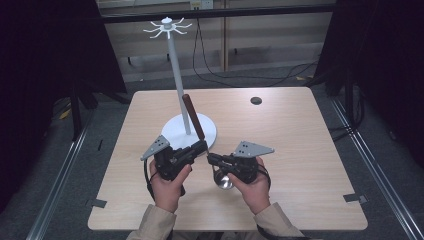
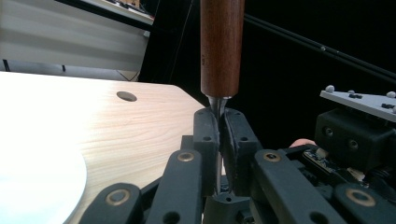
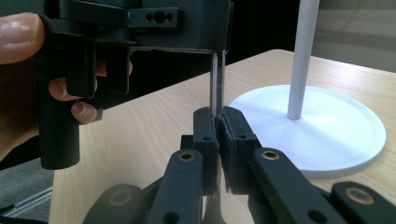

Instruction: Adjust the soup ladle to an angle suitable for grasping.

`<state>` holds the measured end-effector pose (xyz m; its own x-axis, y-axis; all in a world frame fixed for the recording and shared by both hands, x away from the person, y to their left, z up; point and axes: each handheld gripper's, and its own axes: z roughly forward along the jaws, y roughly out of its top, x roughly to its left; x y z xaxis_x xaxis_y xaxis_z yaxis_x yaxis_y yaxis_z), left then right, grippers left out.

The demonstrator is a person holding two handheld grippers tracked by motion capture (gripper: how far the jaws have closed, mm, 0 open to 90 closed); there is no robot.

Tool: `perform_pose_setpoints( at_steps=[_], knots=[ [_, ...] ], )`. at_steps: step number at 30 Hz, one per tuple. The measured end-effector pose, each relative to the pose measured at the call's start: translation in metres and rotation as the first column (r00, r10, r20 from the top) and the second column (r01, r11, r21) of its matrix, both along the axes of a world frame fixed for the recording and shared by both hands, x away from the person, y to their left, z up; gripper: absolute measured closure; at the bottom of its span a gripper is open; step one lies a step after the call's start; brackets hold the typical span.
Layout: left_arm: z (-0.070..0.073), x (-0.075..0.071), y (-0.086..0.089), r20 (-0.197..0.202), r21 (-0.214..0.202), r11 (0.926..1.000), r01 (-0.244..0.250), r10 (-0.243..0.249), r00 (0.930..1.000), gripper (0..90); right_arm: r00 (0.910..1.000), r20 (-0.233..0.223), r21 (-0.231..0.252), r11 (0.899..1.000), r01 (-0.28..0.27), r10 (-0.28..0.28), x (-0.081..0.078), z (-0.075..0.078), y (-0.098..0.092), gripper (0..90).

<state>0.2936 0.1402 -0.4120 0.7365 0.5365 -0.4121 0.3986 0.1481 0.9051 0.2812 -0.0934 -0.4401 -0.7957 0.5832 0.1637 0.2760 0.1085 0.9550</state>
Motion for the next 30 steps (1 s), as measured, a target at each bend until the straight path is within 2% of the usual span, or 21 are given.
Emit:
perform_pose_setpoints(
  at_steps=[4,5,6,11,16,20,22,24,26,28,30],
  knots=[
    [0.003,-0.002,-0.001,0.031,0.003,1.0000,-0.005,0.005,0.9995,85.1,1.0000,0.006,0.009,1.000,0.001,-0.001,0.000,0.001,0.001,85.6],
    [0.004,-0.002,-0.002,0.033,-0.006,0.9999,-0.009,0.009,0.9994,85.0,1.0000,0.004,0.024,1.000,0.002,-0.002,0.000,0.002,0.002,85.6],
    [0.004,-0.003,-0.001,0.038,0.010,0.9999,-0.012,0.012,0.9992,85.0,1.0000,0.004,0.024,1.000,0.002,-0.002,0.000,0.002,0.002,85.6],
    [0.007,-0.002,-0.004,0.050,0.020,0.9997,-0.014,0.013,0.9987,85.0,1.0000,-0.001,0.041,0.999,0.005,-0.005,0.001,0.002,0.003,85.5],
    [0.010,-0.001,-0.005,0.068,0.047,0.9989,-0.003,0.000,0.9977,85.2,0.9999,-0.003,0.046,0.999,0.011,-0.011,0.000,0.003,0.003,85.1],
    [0.013,-0.001,-0.006,0.086,0.082,0.9966,0.008,-0.016,0.9962,85.2,0.9998,0.008,0.048,0.999,0.018,-0.018,0.001,0.003,0.001,84.0],
    [0.014,0.000,-0.008,0.089,0.096,0.9952,0.021,-0.029,0.9956,85.3,0.9998,0.006,0.066,0.998,0.018,-0.018,0.001,0.004,0.001,81.1],
    [0.014,0.001,-0.008,0.087,0.119,0.9929,0.010,-0.021,0.9960,85.2,0.9993,0.020,0.064,0.997,0.029,-0.031,0.001,0.007,-0.001,75.8],
    [0.014,0.003,-0.006,0.090,0.114,0.9934,0.014,-0.024,0.9957,85.3,0.9985,0.026,0.062,0.997,0.047,-0.049,0.000,0.010,-0.005,68.5],
    [0.015,0.004,-0.004,0.082,0.104,0.9946,0.007,-0.016,0.9965,85.3,0.9986,0.028,0.062,0.997,0.043,-0.044,0.000,0.011,-0.006,67.0],
    [0.018,0.007,-0.001,0.088,0.104,0.9945,0.010,-0.019,0.9959,85.3,0.9976,0.036,0.037,0.998,0.058,-0.060,-0.001,0.011,-0.013,57.0]
  ],
)
